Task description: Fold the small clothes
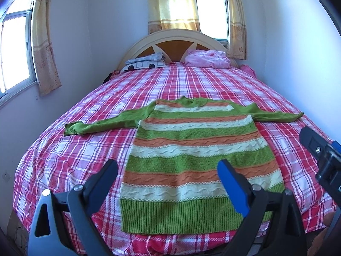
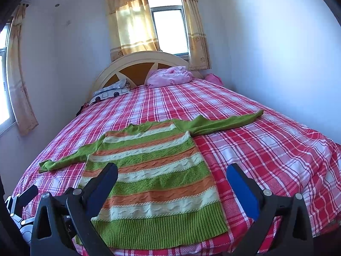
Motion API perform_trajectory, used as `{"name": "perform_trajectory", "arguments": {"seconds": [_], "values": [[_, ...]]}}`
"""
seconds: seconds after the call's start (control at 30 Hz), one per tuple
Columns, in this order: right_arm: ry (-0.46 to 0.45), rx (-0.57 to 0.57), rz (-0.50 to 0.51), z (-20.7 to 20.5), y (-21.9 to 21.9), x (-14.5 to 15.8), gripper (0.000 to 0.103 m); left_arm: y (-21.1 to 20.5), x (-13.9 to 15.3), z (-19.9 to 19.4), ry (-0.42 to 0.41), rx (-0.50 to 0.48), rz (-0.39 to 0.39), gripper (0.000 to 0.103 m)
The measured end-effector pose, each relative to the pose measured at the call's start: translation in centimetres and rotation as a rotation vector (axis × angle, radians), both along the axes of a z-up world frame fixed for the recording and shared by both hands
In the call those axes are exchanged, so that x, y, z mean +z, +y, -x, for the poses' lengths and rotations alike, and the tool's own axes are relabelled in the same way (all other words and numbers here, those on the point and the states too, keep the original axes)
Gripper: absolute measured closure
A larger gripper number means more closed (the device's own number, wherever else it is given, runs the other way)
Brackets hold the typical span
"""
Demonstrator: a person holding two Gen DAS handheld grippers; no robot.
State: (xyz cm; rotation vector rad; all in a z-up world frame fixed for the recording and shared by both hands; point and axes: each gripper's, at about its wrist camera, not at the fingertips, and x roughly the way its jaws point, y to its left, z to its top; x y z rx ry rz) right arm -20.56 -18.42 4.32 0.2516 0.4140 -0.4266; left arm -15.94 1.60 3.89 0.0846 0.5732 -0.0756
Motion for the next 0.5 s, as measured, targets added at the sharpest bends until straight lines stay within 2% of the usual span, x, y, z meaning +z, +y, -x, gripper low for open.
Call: {"name": "perform_trajectory", "arguments": {"seconds": [0.5], "values": [[0.042, 0.005, -0.002, -0.74, -0.25, -0.87, 0.001, -0.09, -0.31, -0.26, 0.011, -0.007, 0.001, 0.006]]}}
